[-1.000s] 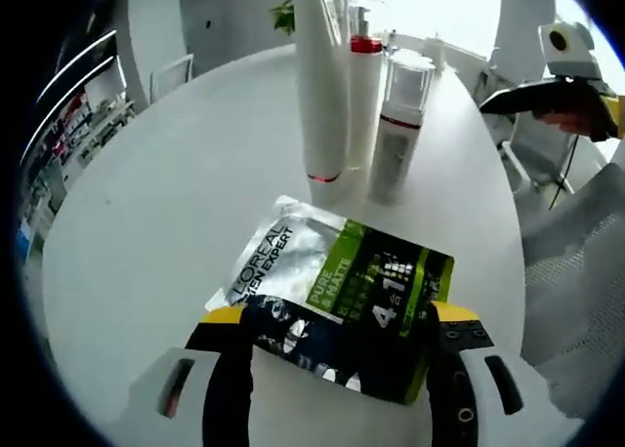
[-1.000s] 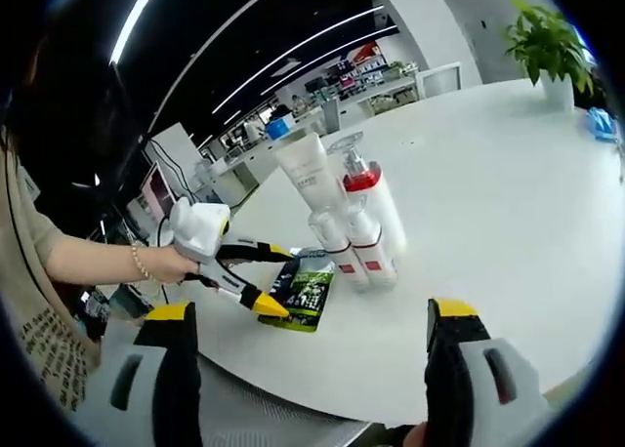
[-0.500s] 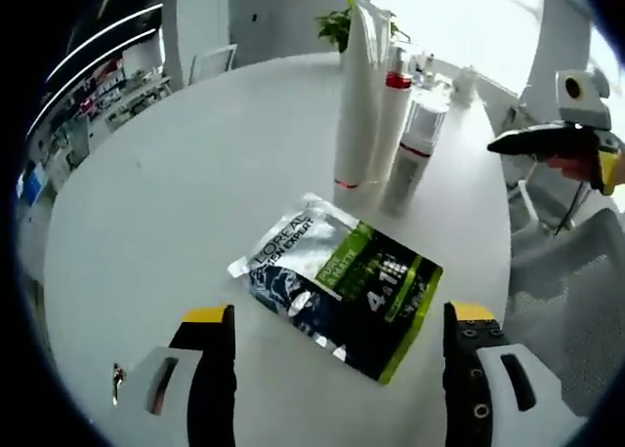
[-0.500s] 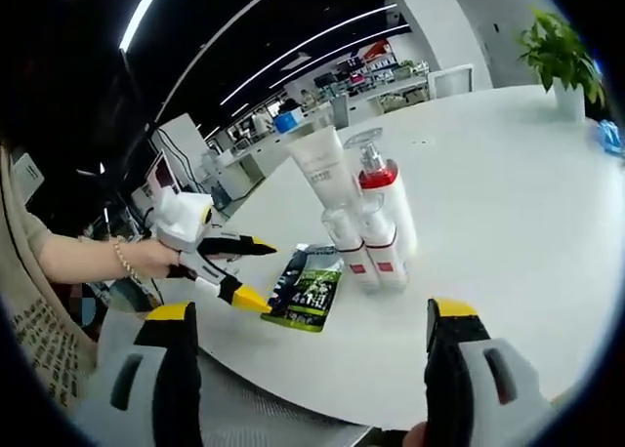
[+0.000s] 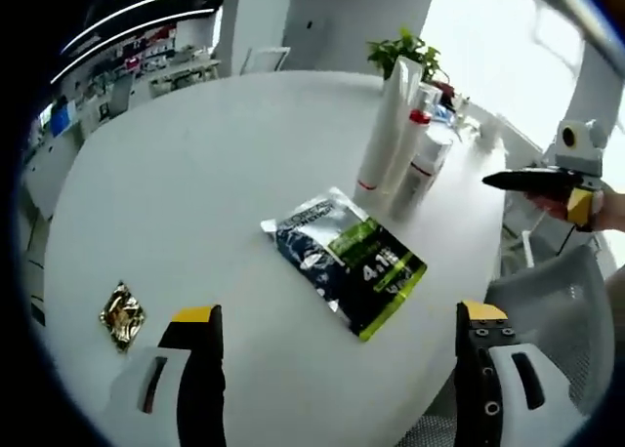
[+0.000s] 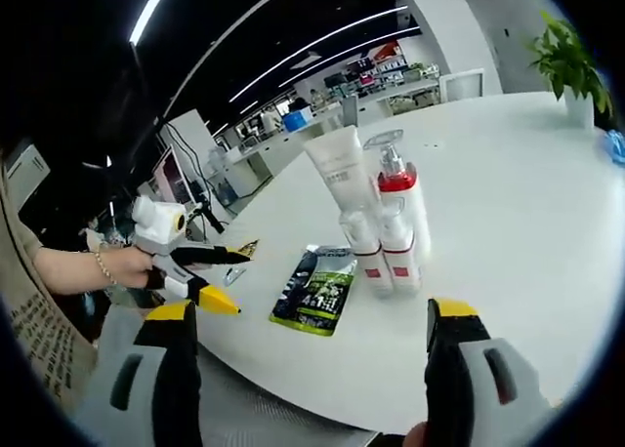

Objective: Arrange the skincare products in the storage area until every visible bottle or jar stands upright without overlapping.

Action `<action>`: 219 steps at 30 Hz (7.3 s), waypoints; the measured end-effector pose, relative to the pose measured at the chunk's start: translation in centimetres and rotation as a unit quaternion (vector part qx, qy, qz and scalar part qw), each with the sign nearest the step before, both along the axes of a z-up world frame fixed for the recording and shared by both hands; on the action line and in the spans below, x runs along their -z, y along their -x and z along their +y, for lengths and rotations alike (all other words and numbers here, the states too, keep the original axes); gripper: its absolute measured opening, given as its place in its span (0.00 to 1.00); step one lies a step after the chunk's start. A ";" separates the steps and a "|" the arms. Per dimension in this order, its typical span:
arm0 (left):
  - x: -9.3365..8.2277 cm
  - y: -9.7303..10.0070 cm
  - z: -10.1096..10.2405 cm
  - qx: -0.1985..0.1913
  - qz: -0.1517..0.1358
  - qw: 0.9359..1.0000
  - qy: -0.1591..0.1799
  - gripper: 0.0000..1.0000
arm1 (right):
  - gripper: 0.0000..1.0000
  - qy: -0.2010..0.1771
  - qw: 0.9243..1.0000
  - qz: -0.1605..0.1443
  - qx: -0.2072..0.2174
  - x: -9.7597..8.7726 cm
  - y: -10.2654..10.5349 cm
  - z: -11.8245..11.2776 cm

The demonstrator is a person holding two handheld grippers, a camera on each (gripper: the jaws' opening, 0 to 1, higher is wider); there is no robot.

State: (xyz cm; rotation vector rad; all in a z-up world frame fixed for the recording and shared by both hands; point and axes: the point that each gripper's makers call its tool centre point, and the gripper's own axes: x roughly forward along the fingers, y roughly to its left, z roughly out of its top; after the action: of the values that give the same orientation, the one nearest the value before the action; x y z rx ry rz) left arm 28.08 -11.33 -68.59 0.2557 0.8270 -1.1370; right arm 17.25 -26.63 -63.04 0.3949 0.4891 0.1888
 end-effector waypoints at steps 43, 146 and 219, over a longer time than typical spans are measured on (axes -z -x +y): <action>-3.0 -0.4 11.0 -0.165 0.006 0.984 0.064 0.97 | 0.98 -0.001 1.000 0.016 -0.006 1.3 0.3 1.6; -8.9 2.1 0.5 -0.047 -0.127 0.989 0.065 0.37 | 0.28 -0.117 0.984 -0.054 -0.120 -4.5 -7.5 11.4; 2.1 0.4 4.1 -0.223 0.233 0.941 0.100 0.00 | 0.01 0.194 0.951 0.073 -0.231 7.1 -13.3 14.5</action>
State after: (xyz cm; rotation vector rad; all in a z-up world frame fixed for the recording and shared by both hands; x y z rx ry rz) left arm 27.64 -7.25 -70.66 -0.3737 1.1083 -0.8473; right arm 30.57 -12.10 -70.17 -0.1001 0.7461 0.5093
